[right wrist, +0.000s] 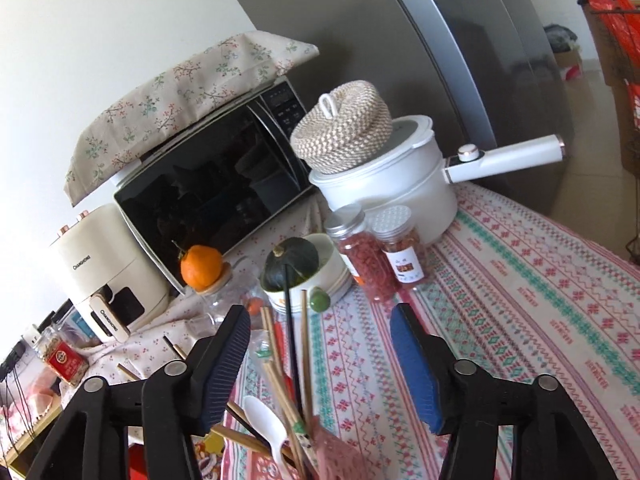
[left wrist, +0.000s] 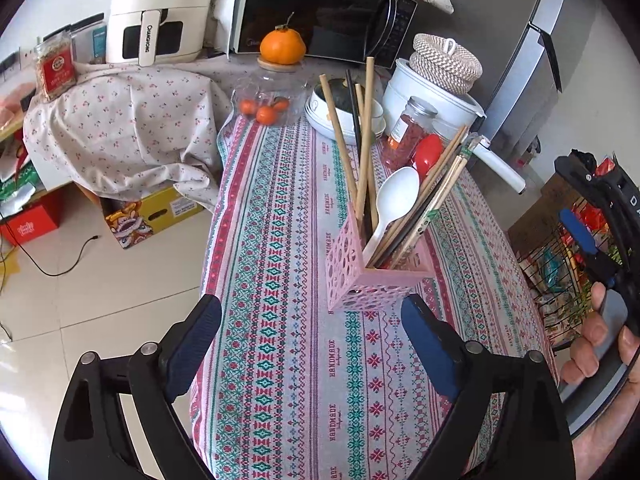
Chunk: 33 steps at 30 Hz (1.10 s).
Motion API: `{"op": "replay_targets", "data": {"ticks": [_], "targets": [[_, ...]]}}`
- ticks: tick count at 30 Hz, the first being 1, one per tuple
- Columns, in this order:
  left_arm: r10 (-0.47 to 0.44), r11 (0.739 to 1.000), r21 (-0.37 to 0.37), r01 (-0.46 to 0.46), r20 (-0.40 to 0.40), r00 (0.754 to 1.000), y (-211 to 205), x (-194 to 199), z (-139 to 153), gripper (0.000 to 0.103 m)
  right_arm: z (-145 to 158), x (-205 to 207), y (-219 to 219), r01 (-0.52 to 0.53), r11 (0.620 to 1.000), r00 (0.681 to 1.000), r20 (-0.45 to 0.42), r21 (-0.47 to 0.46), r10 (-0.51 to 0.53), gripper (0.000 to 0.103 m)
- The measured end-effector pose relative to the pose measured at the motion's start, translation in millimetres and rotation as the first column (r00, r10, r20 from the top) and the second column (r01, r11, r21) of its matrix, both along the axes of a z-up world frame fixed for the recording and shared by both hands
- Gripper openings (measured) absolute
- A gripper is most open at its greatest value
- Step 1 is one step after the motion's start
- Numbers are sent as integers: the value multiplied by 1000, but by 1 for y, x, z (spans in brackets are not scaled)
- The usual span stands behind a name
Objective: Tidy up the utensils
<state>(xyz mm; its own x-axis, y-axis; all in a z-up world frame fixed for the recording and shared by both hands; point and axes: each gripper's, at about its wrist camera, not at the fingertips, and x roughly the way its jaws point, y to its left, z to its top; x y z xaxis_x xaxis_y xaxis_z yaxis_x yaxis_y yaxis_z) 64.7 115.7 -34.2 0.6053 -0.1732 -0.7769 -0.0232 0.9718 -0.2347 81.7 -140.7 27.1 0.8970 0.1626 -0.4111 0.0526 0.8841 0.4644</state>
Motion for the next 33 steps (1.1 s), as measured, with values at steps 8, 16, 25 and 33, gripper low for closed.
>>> {"op": "replay_targets", "data": {"ticks": [8,16,25,33], "targets": [[-11,993,117,10,2,1000,-51,-24,-1,103,-9,-32,-48,2,976,985,-169,-219,-40,97],[-35,985,173,25,52,998,-95,-44,9,103,-7,-63,-76,-35,929,989,-147,-368,-21,103],[-16,977,213,-7,107,994,-112,-53,21,103,-2,-69,-81,-63,932,988,-155,-358,8,103],[4,977,210,-31,127,992,-109,-50,27,103,-5,-64,-72,-79,921,985,-172,-381,14,103]]}}
